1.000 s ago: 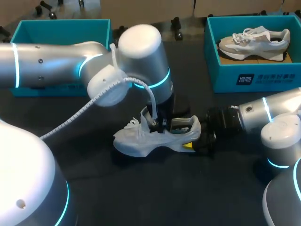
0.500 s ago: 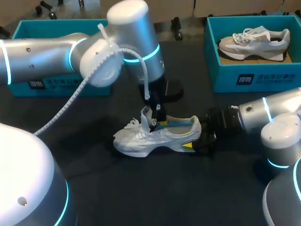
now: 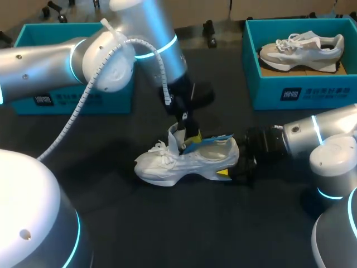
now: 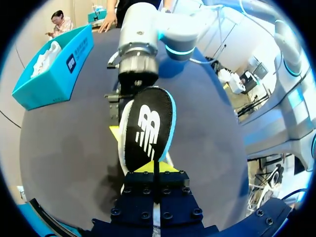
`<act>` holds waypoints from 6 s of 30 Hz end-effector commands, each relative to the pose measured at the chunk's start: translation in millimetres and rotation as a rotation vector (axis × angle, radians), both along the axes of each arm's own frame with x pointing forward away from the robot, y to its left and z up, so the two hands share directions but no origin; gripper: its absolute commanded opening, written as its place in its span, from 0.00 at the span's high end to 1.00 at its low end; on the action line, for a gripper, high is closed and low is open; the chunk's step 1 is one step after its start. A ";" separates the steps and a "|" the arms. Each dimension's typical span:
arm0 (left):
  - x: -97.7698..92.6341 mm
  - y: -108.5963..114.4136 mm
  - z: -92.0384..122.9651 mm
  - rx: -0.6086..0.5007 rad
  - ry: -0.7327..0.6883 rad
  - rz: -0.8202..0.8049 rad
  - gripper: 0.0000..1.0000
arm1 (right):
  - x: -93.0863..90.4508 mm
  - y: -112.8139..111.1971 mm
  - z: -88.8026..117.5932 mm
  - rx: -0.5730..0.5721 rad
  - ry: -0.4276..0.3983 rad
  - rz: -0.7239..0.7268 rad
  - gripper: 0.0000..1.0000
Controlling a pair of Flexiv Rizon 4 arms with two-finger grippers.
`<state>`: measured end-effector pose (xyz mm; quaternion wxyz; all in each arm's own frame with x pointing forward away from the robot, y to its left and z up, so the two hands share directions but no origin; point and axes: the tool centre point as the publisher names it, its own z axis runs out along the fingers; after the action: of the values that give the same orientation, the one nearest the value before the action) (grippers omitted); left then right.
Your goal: Take the shoe out of the shoebox, open the shoe tongue, remove and reinsert the insole, then place the shoe into the shoebox
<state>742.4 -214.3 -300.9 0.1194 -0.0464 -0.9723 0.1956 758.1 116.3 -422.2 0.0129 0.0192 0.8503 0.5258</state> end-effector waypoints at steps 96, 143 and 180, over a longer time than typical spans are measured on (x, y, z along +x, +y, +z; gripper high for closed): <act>-3.2 -74.4 31.4 -0.153 -0.234 0.179 1.00 | -0.2 1.5 -1.8 -0.005 0.001 -0.001 1.00; 2.9 -73.6 136.8 -0.376 0.249 0.325 1.00 | -0.2 1.5 -1.8 -0.005 0.001 -0.001 1.00; -33.4 -46.3 288.2 -0.696 0.573 0.598 1.00 | -0.2 1.5 -1.8 -0.005 0.001 -0.001 1.00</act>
<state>719.4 -267.9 -14.2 0.3088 0.2391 -0.7641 0.5134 758.0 116.3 -422.2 0.0128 0.0191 0.8503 0.5258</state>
